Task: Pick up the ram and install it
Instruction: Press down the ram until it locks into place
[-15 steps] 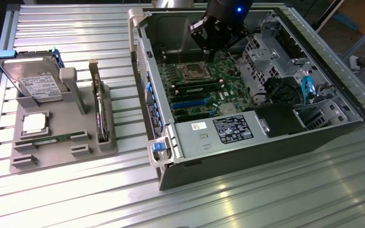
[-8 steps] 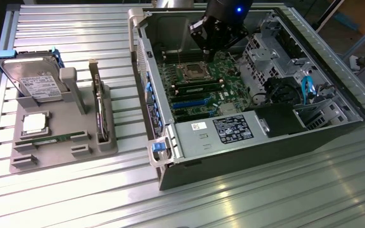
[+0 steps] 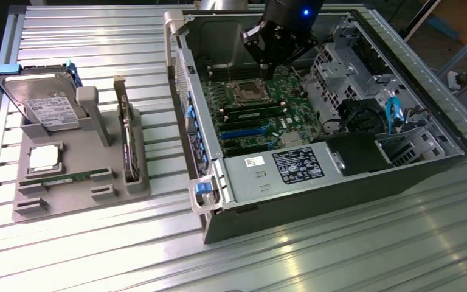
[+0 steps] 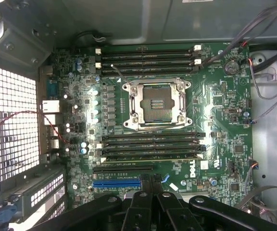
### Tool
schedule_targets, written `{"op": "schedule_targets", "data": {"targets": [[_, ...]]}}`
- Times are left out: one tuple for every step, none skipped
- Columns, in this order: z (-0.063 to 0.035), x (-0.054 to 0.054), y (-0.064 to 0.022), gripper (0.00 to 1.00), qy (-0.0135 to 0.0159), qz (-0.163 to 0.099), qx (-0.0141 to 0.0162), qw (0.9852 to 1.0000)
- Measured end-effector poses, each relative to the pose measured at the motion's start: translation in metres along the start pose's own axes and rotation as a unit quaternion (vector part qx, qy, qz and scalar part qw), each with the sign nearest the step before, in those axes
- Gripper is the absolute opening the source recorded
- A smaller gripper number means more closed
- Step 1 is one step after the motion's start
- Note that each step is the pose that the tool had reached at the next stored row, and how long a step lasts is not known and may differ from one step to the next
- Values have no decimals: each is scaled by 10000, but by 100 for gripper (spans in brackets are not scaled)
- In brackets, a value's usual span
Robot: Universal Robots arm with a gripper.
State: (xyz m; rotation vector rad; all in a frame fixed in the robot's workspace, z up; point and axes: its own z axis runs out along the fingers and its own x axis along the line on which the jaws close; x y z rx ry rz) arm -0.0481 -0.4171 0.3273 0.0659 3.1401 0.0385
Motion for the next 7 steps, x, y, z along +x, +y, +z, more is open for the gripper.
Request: {"op": "schedule_targets", "data": {"targets": [[0, 0, 0, 11, 0, -15, 0, 10000], [0, 0, 0, 11, 1, -26, 0, 10000], [0, 0, 0, 11, 1, -27, 0, 10000], [0, 0, 0, 11, 1, -27, 0, 10000], [0, 0, 0, 11, 1, -28, 0, 10000], [0, 0, 0, 11, 1, -27, 0, 10000], [0, 0, 0, 11, 1, -27, 0, 10000]]}}
